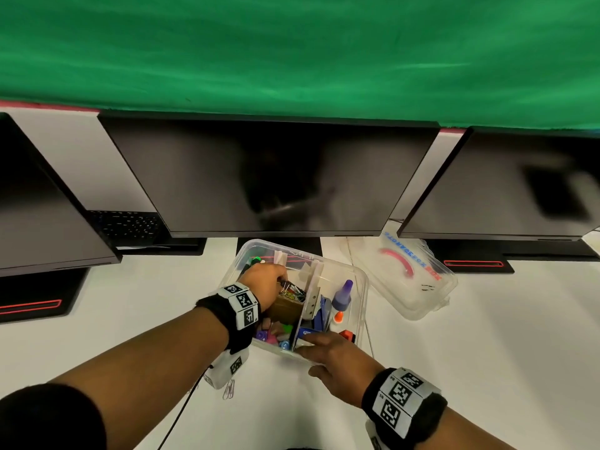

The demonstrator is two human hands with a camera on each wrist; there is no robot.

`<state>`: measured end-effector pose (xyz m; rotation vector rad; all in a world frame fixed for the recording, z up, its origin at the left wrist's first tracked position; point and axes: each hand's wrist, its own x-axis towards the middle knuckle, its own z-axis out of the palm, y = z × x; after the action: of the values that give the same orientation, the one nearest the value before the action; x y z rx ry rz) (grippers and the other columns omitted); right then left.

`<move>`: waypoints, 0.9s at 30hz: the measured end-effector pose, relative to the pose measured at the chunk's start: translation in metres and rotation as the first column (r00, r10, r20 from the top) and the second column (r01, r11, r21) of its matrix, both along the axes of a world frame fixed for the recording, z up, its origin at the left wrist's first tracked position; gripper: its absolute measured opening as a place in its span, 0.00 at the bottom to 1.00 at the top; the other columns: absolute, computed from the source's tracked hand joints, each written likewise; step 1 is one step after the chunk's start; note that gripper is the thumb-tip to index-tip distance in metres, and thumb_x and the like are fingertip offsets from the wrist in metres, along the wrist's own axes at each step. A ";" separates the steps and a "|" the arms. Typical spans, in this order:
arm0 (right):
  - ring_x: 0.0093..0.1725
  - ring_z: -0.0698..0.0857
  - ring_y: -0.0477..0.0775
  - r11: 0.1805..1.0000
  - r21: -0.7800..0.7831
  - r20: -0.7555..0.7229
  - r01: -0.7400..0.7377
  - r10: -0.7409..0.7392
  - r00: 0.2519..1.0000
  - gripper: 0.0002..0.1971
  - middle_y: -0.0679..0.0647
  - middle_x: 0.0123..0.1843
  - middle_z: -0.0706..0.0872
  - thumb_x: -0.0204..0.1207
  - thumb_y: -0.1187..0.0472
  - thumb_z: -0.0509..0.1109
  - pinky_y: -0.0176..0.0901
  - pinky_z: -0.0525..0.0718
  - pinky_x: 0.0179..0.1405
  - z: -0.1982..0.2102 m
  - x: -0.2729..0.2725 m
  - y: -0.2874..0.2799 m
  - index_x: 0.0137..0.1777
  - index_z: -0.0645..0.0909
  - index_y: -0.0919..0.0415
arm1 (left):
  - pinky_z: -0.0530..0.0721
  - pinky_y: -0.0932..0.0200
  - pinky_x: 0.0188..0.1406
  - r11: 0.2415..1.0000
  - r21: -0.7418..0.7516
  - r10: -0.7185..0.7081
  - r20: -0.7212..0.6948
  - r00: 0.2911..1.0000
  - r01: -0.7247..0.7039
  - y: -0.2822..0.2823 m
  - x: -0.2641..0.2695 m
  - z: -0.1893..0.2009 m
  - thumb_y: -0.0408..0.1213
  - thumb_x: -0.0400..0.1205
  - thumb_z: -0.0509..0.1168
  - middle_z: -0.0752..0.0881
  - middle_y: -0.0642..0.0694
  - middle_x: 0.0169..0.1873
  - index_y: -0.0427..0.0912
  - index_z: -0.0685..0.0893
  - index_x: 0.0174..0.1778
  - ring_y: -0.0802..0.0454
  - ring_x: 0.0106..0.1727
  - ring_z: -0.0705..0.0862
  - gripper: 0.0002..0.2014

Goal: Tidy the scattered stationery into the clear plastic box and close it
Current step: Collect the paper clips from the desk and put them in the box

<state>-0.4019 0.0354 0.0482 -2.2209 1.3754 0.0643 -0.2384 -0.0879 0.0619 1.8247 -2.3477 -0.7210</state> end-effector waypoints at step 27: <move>0.62 0.80 0.52 0.984 -0.114 0.028 -0.140 0.144 0.989 0.16 0.51 0.62 0.84 0.75 0.50 0.70 0.46 0.81 0.62 0.011 0.052 -0.033 0.60 0.85 0.53 | 0.76 0.62 0.57 0.961 -0.176 0.172 -0.231 0.958 -0.215 0.043 0.137 0.001 0.30 0.81 0.62 0.85 0.44 0.57 0.42 0.87 0.54 0.49 0.55 0.82 0.11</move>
<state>-0.3497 0.0023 0.0591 -2.3986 1.2270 -0.0025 -0.1012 -0.0452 0.0629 1.7629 -1.9931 -0.5989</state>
